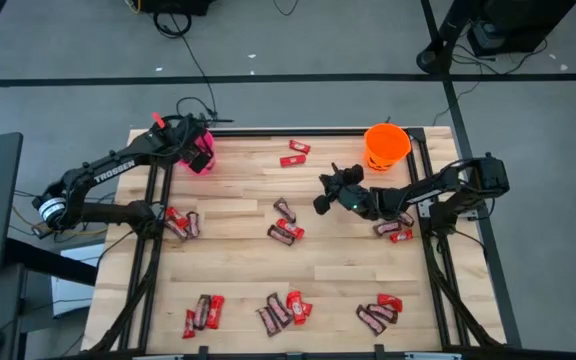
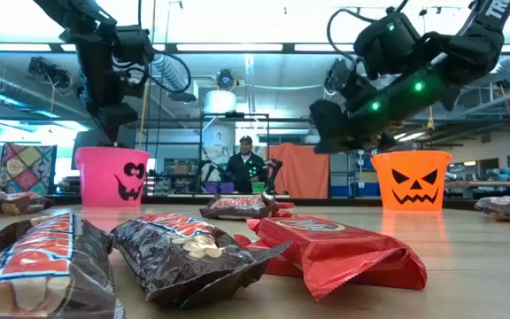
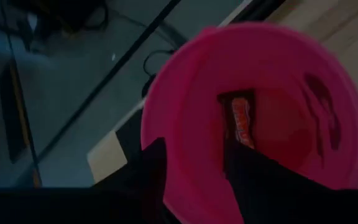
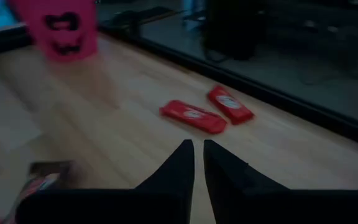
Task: Sort candy by brand, put in halloween buckets
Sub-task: Put the brown chocolate bar into the pink bucket
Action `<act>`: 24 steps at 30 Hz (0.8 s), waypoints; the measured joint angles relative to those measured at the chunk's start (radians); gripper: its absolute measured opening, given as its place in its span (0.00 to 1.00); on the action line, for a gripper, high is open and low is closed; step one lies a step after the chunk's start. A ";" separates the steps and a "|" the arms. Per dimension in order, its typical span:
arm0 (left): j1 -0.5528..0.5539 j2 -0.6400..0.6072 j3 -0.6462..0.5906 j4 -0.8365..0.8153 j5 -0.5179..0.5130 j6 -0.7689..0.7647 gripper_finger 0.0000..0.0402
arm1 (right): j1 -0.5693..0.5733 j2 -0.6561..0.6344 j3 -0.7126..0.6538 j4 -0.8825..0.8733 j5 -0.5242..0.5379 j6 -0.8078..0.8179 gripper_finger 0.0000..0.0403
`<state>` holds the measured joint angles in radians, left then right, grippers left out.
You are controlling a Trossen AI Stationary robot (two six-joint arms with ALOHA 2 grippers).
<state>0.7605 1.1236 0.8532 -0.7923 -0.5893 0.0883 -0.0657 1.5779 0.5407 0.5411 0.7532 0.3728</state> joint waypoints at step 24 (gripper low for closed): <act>-0.169 0.000 0.000 0.074 0.407 0.222 0.42 | 0.044 0.058 0.136 0.003 -0.382 -0.007 0.12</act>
<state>0.5916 1.1240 0.8532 -0.7187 -0.1823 0.3105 -0.0219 1.6363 0.6767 0.5439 0.3715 0.3656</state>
